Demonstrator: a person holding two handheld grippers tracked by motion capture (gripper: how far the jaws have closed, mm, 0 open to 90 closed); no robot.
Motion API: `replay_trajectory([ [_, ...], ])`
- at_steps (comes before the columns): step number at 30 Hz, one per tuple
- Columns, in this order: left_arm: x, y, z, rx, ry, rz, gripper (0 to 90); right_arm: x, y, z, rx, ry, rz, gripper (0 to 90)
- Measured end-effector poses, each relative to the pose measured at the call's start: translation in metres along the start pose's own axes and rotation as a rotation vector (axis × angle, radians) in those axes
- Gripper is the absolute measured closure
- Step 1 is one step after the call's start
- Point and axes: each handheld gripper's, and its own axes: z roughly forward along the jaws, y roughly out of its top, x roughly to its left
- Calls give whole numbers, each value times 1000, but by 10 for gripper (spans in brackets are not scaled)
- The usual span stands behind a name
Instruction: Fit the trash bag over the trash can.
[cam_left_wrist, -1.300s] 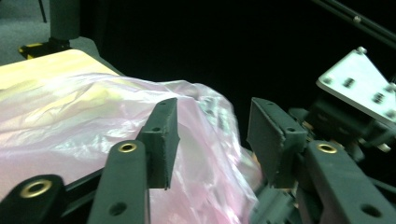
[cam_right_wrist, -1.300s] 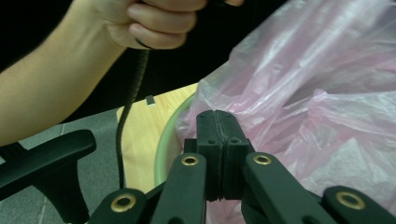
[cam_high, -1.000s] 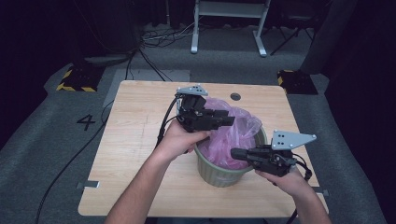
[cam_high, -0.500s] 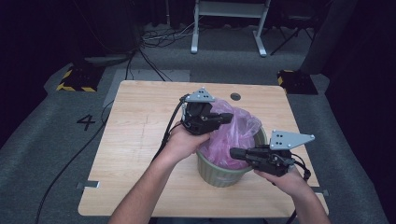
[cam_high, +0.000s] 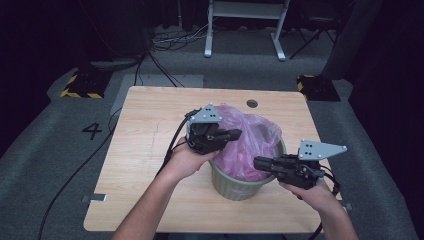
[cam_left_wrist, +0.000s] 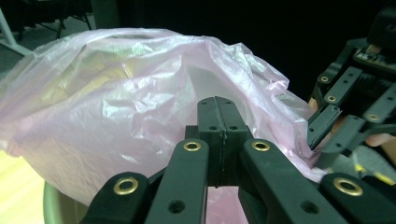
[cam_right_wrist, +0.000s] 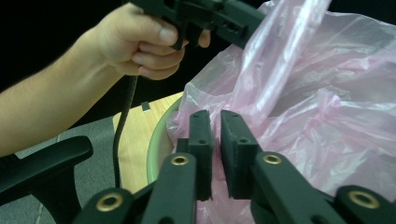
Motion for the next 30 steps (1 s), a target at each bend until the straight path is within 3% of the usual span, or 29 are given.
replay_trajectory([
  [2, 0, 1, 0, -8, -6, -14, 900, 1, 0, 1, 5, -7, 0, 880],
  [3, -1, 3, 1, -22, -28, -53, 858, 2, 2, 7, 19, -8, -10, 892],
  [4, -1, 3, 1, -22, -28, -53, 739, 2, 2, 7, 19, -8, -10, 892],
  [5, -1, 5, 1, -21, -43, -79, 739, 4, 3, 10, 27, -9, -20, 894],
  [7, -1, 7, -1, -38, -64, -84, 641, 5, 4, 13, 32, -7, -27, 895],
  [8, 0, 11, -1, -36, -47, -107, 583, 4, 4, 15, 36, -6, -23, 896],
  [10, 0, 12, -1, -32, -38, -112, 575, 4, 4, 16, 39, -2, -23, 896],
  [11, 0, 14, -1, -34, -8, -116, 555, 5, 4, 17, 46, 1, -25, 896],
  [13, -1, 17, 0, -48, -40, -133, 537, 7, 4, 20, 55, 15, -32, 895],
  [14, -4, 19, 2, -49, -7, -122, 533, 8, 4, 23, 60, 21, -33, 896],
  [16, -9, 22, 6, -35, 58, -108, 543, 9, 4, 25, 57, 26, -34, 896],
  [18, -16, 25, 11, -23, 128, -64, 624, 10, 5, 26, 55, 36, -38, 896],
  [19, -16, 25, 11, -23, 128, -64, 712, 10, 5, 26, 55, 36, -38, 896],
  [20, -18, 24, 13, -14, 138, -38, 712, 10, 5, 26, 56, 35, -40, 896],
  [21, -20, 23, 15, -11, 138, -19, 898, 12, 5, 26, 58, 43, -44, 896],
  [25, -23, 21, 17, -3, 152, 21, 900, 10, 3, 25, 57, 41, -39, 886],
  [26, -21, 19, 13, -9, 127, 20, 900, 9, 1, 21, 53, 35, -30, 847],
  [30, -22, 13, 5, -20, 115, 36, 900, 6, 1, 7, 14, 21, -17, 733],
])
